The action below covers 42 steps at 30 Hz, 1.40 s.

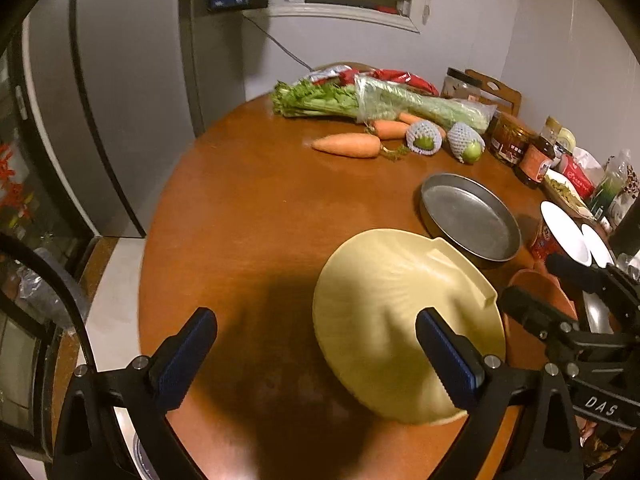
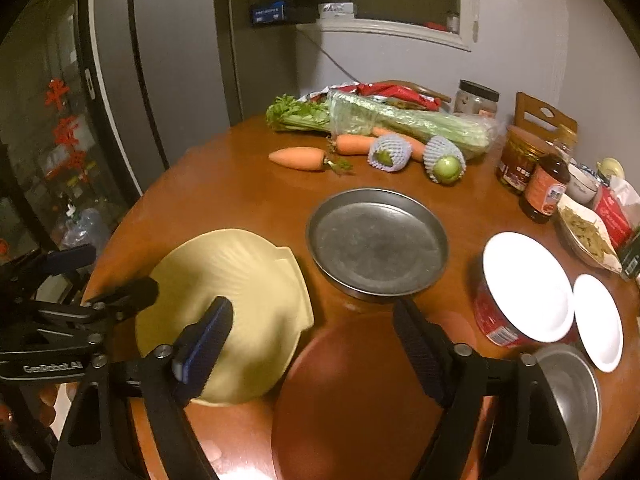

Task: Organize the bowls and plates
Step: 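Reach the left tool to the cream shell plate and grip its rim, then lift the cream shell plate with the left tool and shift it aside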

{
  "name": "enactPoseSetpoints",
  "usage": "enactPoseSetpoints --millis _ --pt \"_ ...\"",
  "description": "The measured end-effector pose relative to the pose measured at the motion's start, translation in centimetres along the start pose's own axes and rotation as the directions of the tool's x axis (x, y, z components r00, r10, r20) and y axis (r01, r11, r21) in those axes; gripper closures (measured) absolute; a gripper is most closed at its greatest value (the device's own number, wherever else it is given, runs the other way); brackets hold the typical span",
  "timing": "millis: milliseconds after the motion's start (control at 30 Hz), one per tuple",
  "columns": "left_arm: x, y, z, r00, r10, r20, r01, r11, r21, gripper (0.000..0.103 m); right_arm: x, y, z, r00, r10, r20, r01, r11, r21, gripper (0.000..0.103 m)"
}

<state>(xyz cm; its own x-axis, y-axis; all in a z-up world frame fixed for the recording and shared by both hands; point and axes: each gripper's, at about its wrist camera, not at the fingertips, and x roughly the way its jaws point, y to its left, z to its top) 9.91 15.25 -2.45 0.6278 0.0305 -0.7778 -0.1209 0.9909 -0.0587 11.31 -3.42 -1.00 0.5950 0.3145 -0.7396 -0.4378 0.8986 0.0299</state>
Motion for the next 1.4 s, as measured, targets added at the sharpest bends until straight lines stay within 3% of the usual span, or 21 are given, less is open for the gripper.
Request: enactPoseSetpoints --millis 133,400,567,833,900,967,1100,1400 --pt "1.6 -0.3 0.7 1.0 0.005 -0.028 -0.004 0.999 0.039 0.005 1.8 0.4 0.5 0.999 0.004 -0.051 -0.006 1.0 -0.024 0.04" --pt "2.9 -0.5 1.3 0.998 -0.043 -0.055 0.046 0.997 0.061 0.011 3.6 0.6 0.9 0.996 -0.004 -0.088 0.0 0.999 -0.045 0.052" --pt "3.0 -0.6 1.1 0.996 -0.052 -0.068 0.055 0.997 0.05 0.022 4.5 0.9 1.0 0.993 -0.011 -0.118 0.003 0.998 -0.064 0.063" --pt "1.9 0.1 -0.3 0.997 -0.025 -0.07 0.026 1.0 0.015 0.023 5.3 1.2 1.1 0.991 0.007 -0.137 -0.018 0.997 -0.076 0.073" --pt "2.4 0.2 -0.6 0.995 -0.033 -0.093 0.035 0.999 0.013 0.029 5.6 1.4 1.1 0.989 0.019 -0.144 -0.03 0.997 -0.078 0.075" --pt "2.8 0.1 -0.8 0.992 -0.048 -0.115 0.049 0.999 0.005 0.043 5.6 1.7 1.1 0.99 0.015 -0.14 -0.027 0.996 -0.085 0.075" --pt "2.7 0.1 -1.3 0.989 -0.088 -0.12 0.088 0.996 -0.011 0.055 5.5 2.3 1.1 0.991 0.026 -0.135 -0.039 0.994 -0.098 0.078" --pt "1.1 2.0 -2.6 0.992 -0.061 -0.111 0.055 0.997 -0.055 0.06 5.6 4.5 1.8 0.99 0.059 -0.125 -0.077 0.986 -0.148 0.079"
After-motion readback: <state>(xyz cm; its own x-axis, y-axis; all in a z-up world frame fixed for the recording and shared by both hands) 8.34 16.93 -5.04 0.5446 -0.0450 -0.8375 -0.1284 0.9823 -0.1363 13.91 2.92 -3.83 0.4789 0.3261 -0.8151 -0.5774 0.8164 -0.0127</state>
